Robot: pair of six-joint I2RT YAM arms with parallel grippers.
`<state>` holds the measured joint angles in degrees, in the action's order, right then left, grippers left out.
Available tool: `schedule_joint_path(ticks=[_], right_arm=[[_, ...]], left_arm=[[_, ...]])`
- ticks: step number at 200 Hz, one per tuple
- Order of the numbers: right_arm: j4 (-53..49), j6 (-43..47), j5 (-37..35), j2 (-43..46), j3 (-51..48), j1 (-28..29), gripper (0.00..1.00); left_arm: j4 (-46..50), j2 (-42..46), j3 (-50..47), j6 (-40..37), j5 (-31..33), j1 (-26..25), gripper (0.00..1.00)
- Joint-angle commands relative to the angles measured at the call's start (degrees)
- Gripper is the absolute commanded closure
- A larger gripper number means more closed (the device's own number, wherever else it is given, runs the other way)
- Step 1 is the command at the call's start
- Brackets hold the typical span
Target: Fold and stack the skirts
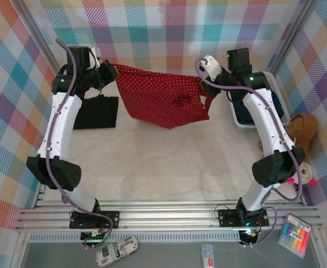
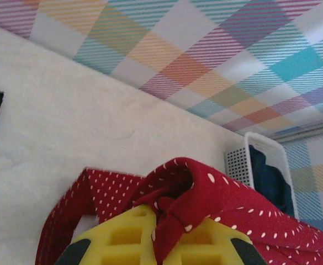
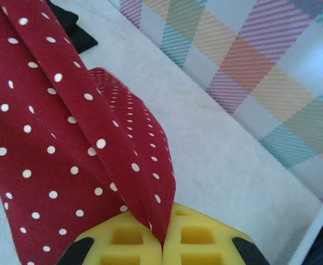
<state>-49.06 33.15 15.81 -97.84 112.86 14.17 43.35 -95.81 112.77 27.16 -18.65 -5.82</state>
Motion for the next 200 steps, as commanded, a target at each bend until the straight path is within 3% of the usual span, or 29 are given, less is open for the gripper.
schedule_joint_path(ticks=[1, 30, 38, 63, 71, 75, 77, 88, 99, 112, 139, 174, 200], right_arm=[[-8.1, 4.7, 5.4, 0.6, 1.5, -0.5, 1.0], [-10.8, 9.8, 8.2, 3.9, -12.9, 1.6, 0.91], [-10.7, 9.6, 7.5, 4.7, -18.3, 2.6, 0.83], [-1.5, 1.1, 7.0, 9.8, -32.2, 3.8, 0.41], [5.1, -3.3, 7.2, 13.1, -37.2, 3.9, 0.23], [8.8, -6.1, 7.0, 15.0, -39.8, 3.9, 0.03], [11.1, -7.7, 6.8, 15.8, -40.8, 3.9, 0.0], [20.5, -14.9, 5.2, 20.1, -47.4, 3.8, 0.01], [28.2, -23.1, 2.1, 23.3, -53.0, 3.8, 0.01], [29.9, -29.2, 2.6, 24.2, -55.8, 3.8, 0.01], [25.0, -28.3, 7.5, 23.2, -58.0, 6.7, 0.01], [21.1, -16.4, -4.2, 24.0, -61.6, 13.7, 0.01], [22.8, -24.5, -9.4, 22.3, -61.2, 13.7, 0.02]], left_arm=[[1.9, 2.3, -2.3, -1.2, -2.3, 0.6, 1.0], [-3.9, 10.9, -23.5, 2.6, -1.2, -1.6, 1.0], [-5.8, 13.1, -31.2, 4.5, -1.0, -2.3, 0.98], [-9.3, 16.3, -49.4, 10.0, -3.0, -3.0, 0.46], [-7.1, 16.4, -51.4, 10.5, -1.0, -2.9, 0.4], [-6.1, 16.6, -52.0, 10.5, 0.3, -2.9, 0.39], [-5.6, 16.7, -52.3, 10.6, 1.0, -2.8, 0.38], [-3.3, 17.2, -52.9, 11.3, 4.1, -2.6, 0.18], [-2.8, 17.5, -53.3, 12.1, 5.8, -2.4, 0.11], [-2.9, 17.1, -53.1, 12.8, 6.9, -2.2, 0.09], [-3.6, 15.0, -52.5, 14.9, 7.4, -2.0, 0.07], [-3.2, 13.4, -53.8, 17.0, 9.2, -1.9, 0.08], [-5.0, 12.3, -55.4, 17.1, 7.4, -1.9, 0.14]])
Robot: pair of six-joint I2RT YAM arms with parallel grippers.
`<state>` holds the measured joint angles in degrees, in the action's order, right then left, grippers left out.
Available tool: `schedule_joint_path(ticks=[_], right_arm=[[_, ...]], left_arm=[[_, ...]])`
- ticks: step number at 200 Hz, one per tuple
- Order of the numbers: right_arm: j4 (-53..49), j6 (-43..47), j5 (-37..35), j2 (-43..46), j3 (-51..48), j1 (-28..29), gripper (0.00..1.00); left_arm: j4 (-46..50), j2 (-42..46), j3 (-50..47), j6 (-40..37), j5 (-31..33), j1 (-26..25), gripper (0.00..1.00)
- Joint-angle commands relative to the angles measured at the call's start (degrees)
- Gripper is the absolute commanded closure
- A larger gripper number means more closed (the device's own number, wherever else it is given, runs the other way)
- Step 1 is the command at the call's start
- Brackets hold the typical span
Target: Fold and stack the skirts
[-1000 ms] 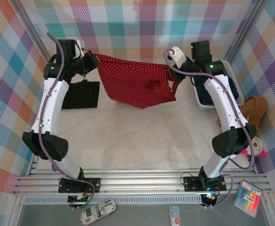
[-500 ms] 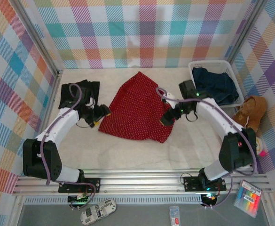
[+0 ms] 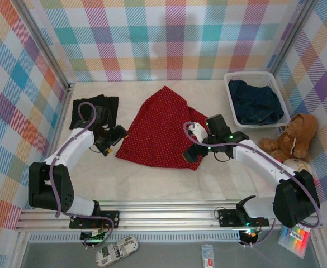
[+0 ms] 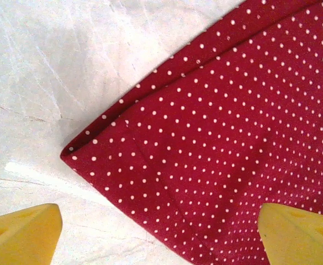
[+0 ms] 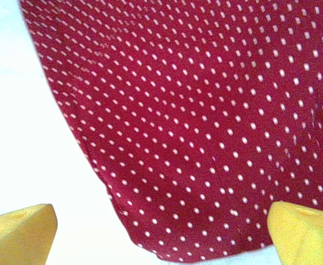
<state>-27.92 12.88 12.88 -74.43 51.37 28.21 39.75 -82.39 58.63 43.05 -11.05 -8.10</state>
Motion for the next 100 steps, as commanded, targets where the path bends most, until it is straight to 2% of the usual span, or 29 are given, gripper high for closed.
schedule_joint_path(ticks=[1, 20, 35, 56, 75, 100], right_arm=[[1.9, -4.8, -6.5, -1.1, 0.2, -0.3, 0.02], [6.9, -14.7, -5.2, 0.2, -2.3, -0.3, 0.03], [11.3, -20.8, -9.8, 1.7, -5.4, -0.3, 0.03], [14.8, -23.7, -14.0, 2.2, -7.9, -0.4, 0.01], [14.5, -25.1, -12.9, 0.6, -7.3, -0.3, 0.0], [14.0, -25.5, -11.3, -1.9, -6.4, -0.3, 0.0]], left_arm=[[-1.4, -1.2, -1.2, 1.2, -0.3, 0.4, 0.14], [0.4, -2.6, -0.9, 0.4, 0.1, 0.0, 0.19], [2.8, -3.9, -0.1, 0.0, 1.9, -1.4, 0.21], [5.0, -6.0, 1.2, -0.2, 5.3, -4.1, 0.29], [7.6, -9.1, 3.8, -0.7, 9.0, -6.1, 0.37], [9.8, -13.0, 6.8, -1.3, 13.8, -7.9, 0.4]])
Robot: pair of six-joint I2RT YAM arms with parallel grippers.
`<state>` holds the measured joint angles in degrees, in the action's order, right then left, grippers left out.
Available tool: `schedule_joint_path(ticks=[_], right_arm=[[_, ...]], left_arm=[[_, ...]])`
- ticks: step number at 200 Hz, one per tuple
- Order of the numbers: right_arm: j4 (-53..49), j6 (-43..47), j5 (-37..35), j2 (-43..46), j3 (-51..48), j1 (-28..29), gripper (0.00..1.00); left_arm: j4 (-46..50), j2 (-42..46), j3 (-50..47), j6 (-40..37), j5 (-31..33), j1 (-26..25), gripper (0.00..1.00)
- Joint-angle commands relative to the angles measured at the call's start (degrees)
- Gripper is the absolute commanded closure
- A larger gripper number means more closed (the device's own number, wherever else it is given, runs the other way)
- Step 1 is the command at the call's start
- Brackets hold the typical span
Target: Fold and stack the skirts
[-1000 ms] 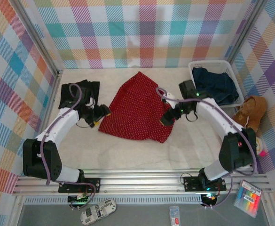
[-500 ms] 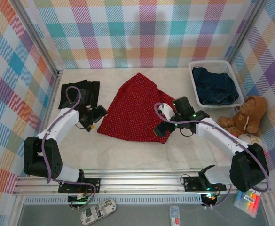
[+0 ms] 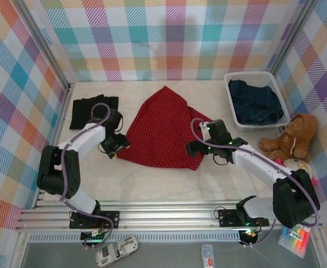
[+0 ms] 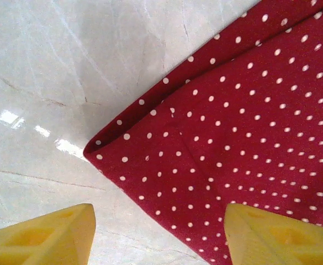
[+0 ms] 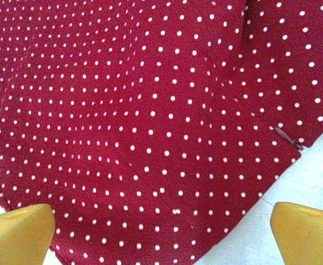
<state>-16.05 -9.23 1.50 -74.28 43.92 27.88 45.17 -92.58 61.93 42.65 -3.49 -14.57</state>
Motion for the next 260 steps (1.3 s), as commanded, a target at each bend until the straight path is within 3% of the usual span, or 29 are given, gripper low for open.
schedule_joint_path(ticks=[1, 42, 98, 131, 157, 195, 226, 260], right_arm=[[2.1, -3.4, 0.0, -2.2, 1.1, 0.0, 0.0], [3.7, -3.4, 0.7, -3.6, 1.4, 0.0, 0.0], [4.7, -3.4, 0.8, -3.4, 0.7, 0.0, 0.01], [4.3, -4.1, 1.2, -2.7, 0.0, 0.0, 0.01], [2.8, -5.4, 1.0, -0.5, -1.7, 0.0, 0.01], [2.8, -7.2, 0.8, 2.2, -4.7, 0.0, 0.01], [2.7, -7.8, 2.3, 1.4, -5.1, 0.0, 0.01], [2.0, -5.2, 9.2, -1.1, -5.8, 1.6, 0.05]], left_arm=[[4.4, -2.9, 3.7, -1.0, 6.2, -1.4, 0.41], [3.8, -10.1, 8.4, -2.1, 4.5, -3.0, 0.55], [1.5, -16.6, 9.6, -1.6, 5.3, -3.5, 0.56], [-0.9, -16.4, 8.1, -0.8, 5.2, -3.4, 0.85], [-1.6, -9.0, 7.6, -0.5, 6.8, -3.4, 0.97], [1.2, -1.1, 10.3, -1.6, 8.6, -3.4, 0.97], [2.5, -1.6, 10.3, -1.3, 7.2, -3.4, 1.0], [1.2, -2.8, 8.9, -0.2, 5.0, -3.4, 0.98]])
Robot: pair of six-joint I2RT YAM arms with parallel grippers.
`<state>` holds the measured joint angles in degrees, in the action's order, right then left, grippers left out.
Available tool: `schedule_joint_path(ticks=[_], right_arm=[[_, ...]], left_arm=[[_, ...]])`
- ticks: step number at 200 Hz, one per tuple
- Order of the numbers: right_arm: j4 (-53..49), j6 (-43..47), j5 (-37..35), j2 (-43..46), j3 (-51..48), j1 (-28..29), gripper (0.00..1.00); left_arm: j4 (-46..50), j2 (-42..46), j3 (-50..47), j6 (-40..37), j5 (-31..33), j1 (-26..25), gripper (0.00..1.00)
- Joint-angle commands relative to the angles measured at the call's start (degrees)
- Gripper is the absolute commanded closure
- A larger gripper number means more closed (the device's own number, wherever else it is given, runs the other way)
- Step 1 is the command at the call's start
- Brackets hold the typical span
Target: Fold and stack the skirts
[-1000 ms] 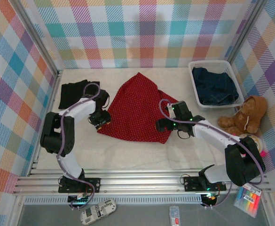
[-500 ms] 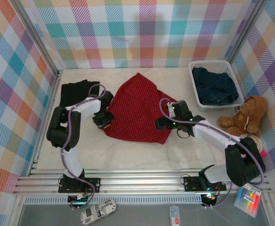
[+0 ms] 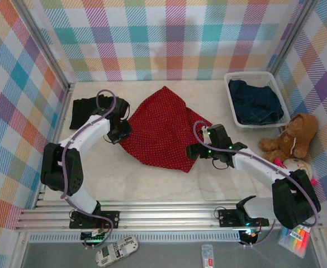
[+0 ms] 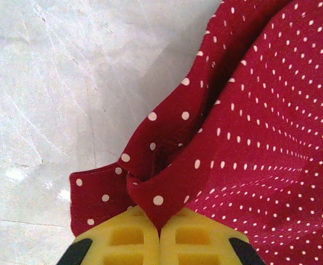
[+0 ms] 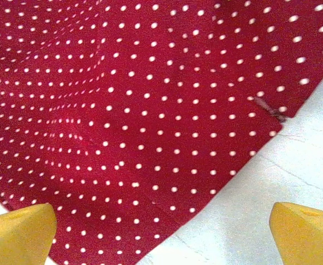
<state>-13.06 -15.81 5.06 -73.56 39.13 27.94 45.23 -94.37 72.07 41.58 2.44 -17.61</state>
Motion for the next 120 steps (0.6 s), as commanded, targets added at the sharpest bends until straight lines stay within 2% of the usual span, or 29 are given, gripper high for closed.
schedule_joint_path(ticks=[1, 28, 48, 64, 92, 120], right_arm=[[-1.1, 1.6, 5.6, -1.8, -1.1, 1.7, 0.05], [-2.6, 5.6, 3.8, -2.9, -1.0, 7.5, 0.13], [-2.2, 6.1, 0.7, -4.2, -1.2, 11.3, 0.24], [-3.2, 6.1, -2.7, -6.3, 0.1, 14.1, 0.34], [-3.6, 5.6, -12.4, -9.8, 1.4, 18.8, 0.39], [-3.2, 5.8, -15.6, -12.1, 2.1, 20.9, 0.39]], left_arm=[[1.1, -1.1, -1.3, 0.8, -0.9, -0.4, 0.98], [0.8, -2.2, -2.7, 0.8, -1.7, -0.3, 0.9], [0.6, -2.4, -3.7, 0.5, -1.8, -0.2, 0.86], [0.2, -2.2, -4.5, 0.4, -1.8, -0.1, 0.86], [0.1, -1.9, -5.0, 0.5, -1.6, 0.5, 0.88], [0.2, -1.9, -5.3, 0.0, -1.7, 1.1, 0.88]])
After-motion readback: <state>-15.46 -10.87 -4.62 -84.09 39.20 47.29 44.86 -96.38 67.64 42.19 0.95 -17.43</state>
